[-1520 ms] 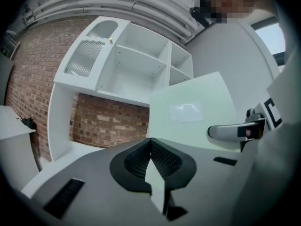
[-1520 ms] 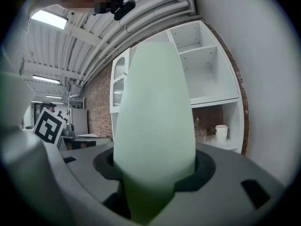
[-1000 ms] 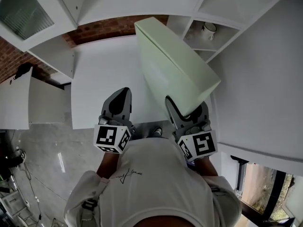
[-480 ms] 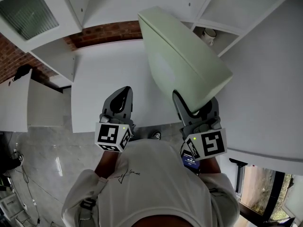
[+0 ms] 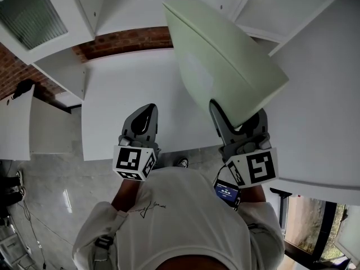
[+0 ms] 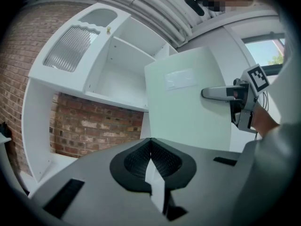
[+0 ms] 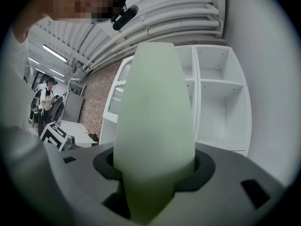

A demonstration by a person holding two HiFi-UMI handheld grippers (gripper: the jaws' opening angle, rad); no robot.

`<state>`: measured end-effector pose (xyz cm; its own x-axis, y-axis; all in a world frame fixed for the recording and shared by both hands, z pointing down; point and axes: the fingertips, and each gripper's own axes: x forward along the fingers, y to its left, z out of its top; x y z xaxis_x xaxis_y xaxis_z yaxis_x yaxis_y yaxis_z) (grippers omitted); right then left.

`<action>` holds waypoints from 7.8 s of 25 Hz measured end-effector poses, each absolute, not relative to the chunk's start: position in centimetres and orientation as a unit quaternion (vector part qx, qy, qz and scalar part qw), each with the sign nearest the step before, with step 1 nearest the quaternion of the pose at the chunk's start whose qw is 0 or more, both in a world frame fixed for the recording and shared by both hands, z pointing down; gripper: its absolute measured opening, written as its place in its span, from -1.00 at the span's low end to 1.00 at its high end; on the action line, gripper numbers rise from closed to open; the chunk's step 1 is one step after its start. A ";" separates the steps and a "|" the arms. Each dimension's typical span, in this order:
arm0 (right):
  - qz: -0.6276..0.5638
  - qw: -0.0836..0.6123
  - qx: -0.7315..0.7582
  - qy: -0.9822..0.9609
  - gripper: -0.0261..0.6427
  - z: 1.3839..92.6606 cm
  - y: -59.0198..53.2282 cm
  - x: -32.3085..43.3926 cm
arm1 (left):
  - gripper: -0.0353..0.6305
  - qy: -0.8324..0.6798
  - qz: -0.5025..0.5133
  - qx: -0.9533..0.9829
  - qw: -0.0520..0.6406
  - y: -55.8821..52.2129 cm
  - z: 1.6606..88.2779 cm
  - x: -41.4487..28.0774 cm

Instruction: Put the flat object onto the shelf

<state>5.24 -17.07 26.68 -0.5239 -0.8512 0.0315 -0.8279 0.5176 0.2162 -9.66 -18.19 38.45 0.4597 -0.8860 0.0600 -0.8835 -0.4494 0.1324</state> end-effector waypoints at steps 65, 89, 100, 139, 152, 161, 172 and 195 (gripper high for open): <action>-0.367 0.094 0.463 -0.801 -0.11 14.3 -20.6 0.4 | -0.85 -0.545 -0.049 0.833 0.078 -16.6 37.7 -12.0; -0.457 0.206 0.446 -0.741 -0.10 18.9 -25.8 -2.9 | -0.85 -0.572 -0.074 0.815 0.058 -16.4 35.6 -13.9; -0.478 0.233 0.431 -0.729 -0.10 20.2 -26.2 -4.0 | -0.85 -0.571 -0.079 0.816 0.044 -16.0 34.5 -13.7; -0.561 0.386 0.390 -0.620 -0.09 27.1 -29.3 -8.6 | -0.85 -0.539 -0.114 0.833 -0.052 -18.0 26.2 -13.6; -0.566 0.391 0.399 -0.607 -0.10 27.7 -30.5 -9.0 | -0.85 -0.492 -0.100 0.863 -0.065 -21.6 25.7 -11.1; -0.581 0.377 0.396 -0.603 -0.08 27.8 -31.1 -9.1 | -0.86 -0.484 -0.110 0.866 -0.060 -22.6 25.9 -10.4; -0.627 0.329 0.377 -0.597 -0.04 27.5 -30.5 -9.3 | -0.85 -0.488 -0.097 0.864 -0.074 -23.8 25.9 -9.7; -0.618 0.296 0.355 -0.636 -0.03 27.6 -28.7 -8.1 | -0.85 -0.509 -0.088 0.852 -0.087 -25.6 25.9 -8.9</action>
